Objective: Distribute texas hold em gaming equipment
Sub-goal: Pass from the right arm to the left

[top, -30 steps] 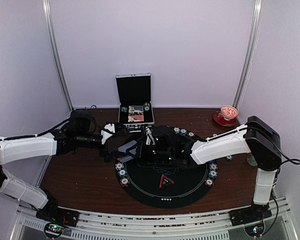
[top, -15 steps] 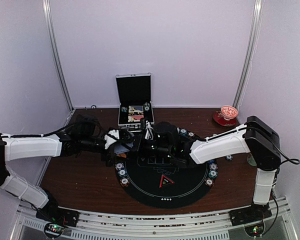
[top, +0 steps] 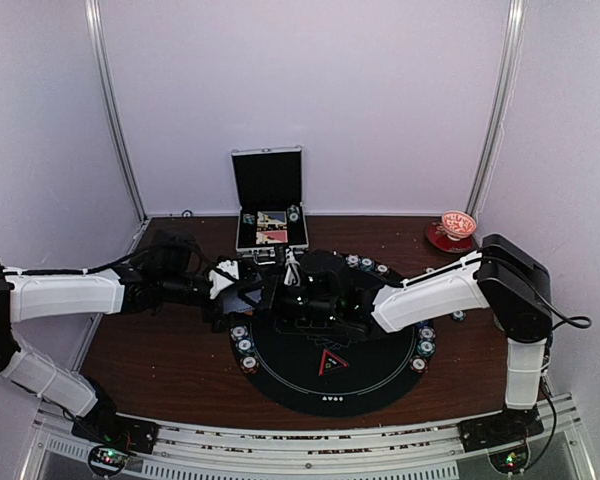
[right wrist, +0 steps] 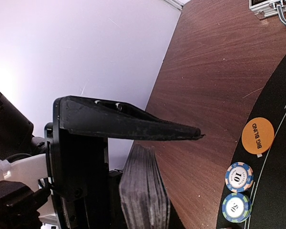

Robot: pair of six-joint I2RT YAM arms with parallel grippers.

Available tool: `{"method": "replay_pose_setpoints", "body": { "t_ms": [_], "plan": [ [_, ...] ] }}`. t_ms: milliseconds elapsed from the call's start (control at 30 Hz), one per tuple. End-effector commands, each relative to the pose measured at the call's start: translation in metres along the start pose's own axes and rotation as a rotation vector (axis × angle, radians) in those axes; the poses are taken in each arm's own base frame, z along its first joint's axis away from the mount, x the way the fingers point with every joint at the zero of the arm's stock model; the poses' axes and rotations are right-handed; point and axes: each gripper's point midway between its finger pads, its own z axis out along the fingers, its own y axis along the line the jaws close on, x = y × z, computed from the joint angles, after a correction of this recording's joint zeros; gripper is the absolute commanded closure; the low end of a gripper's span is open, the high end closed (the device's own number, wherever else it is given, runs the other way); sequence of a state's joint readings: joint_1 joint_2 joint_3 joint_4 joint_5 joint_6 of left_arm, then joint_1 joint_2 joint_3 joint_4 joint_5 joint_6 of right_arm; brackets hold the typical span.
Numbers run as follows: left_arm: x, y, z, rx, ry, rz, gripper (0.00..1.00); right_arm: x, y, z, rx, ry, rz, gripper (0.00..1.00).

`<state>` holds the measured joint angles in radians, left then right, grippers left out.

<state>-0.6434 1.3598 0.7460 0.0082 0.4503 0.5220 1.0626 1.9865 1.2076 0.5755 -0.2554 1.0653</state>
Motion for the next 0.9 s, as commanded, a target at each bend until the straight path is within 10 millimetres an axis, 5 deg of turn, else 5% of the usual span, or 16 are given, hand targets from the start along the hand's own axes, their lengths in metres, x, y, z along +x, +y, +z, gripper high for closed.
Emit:
{"method": "replay_pose_setpoints", "body": {
  "t_ms": [0, 700, 867],
  "plan": [
    [-0.008, 0.0, 0.001, -0.006, -0.038, 0.031, 0.08, -0.004, 0.019, 0.006, -0.063, -0.014, -0.004, 1.0],
    [0.008, 0.0, 0.003, -0.024, 0.016, 0.033, 0.61, 0.0, 0.022, 0.007, -0.092, -0.001, 0.008, 1.0],
    [0.019, -0.002, 0.007, -0.02, 0.053, 0.028, 0.69, 0.003, 0.019, 0.008, -0.086, 0.013, -0.001, 0.84]
  ]
}}
